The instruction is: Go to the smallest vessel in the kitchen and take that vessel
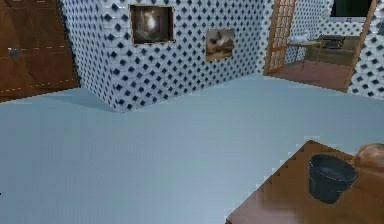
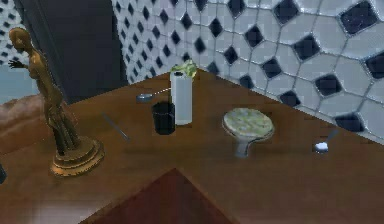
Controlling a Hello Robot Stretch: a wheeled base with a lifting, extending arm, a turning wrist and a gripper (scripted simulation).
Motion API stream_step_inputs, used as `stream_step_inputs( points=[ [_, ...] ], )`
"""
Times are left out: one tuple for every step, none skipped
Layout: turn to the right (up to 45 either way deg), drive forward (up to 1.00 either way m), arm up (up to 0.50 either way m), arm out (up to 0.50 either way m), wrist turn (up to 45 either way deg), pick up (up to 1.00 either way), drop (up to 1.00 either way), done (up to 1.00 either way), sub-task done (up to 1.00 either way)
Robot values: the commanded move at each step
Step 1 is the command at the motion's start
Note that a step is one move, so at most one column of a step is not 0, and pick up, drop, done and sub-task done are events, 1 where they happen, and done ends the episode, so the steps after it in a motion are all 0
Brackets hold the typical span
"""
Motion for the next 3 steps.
stream_step_inputs(
  points=[
    [0.0,0.0,0.38,0.0,0.0,0.0,0.0,0.0,0.0],
    [0.0,0.0,0.0,0.28,0.0,0.0,0.0,0.0,0.0],
    [0.0,0.0,0.0,0.0,45.0,0.0,0.0,0.0,0.0]
  ],
)
